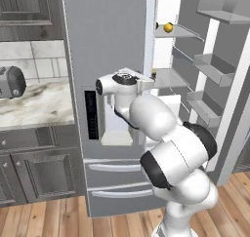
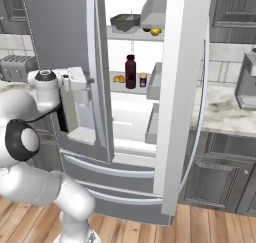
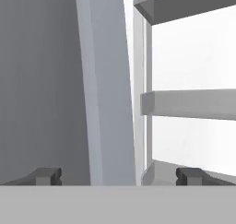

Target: Place the tupperware on the top shelf of the fridge. Make space for the tupperware among the existing items by rearranging them on the shelves if needed. Close the fridge door when finished.

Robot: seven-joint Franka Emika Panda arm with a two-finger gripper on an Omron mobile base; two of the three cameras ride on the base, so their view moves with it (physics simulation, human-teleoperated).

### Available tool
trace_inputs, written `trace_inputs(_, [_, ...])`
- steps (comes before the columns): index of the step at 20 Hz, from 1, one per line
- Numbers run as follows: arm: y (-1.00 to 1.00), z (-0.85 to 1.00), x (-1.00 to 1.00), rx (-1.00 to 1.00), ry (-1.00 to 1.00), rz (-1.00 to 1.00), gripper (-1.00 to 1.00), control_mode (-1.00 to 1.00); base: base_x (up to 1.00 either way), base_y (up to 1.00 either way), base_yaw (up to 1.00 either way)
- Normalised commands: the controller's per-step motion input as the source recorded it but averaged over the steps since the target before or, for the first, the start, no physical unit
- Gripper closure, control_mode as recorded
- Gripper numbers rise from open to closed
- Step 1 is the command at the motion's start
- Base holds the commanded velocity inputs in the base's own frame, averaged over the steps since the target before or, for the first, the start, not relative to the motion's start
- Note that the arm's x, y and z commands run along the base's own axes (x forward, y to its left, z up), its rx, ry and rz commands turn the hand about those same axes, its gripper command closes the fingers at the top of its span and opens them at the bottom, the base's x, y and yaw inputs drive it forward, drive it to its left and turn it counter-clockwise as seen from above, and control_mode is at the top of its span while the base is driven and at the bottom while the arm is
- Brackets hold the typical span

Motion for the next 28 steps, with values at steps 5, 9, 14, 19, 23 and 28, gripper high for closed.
trace_inputs(5, [-0.31,0.02,0.52,0.03,0.03,0.01,-1.00,-1.00,0.00,0.00,0.00])
trace_inputs(9, [-0.15,0.02,0.05,0.05,0.04,0.01,-1.00,-1.00,0.00,0.00,0.00])
trace_inputs(14, [-0.04,0.38,-0.17,0.02,-0.05,0.02,-1.00,-1.00,0.00,0.00,0.00])
trace_inputs(19, [0.00,0.63,-0.60,0.00,-0.15,0.06,-1.00,-1.00,0.00,0.00,0.00])
trace_inputs(23, [0.00,0.51,-1.00,0.00,-0.04,0.05,-1.00,-1.00,0.00,0.00,0.00])
trace_inputs(28, [-0.04,0.37,-1.00,0.05,0.00,0.05,-1.00,-1.00,0.00,0.00,0.00])
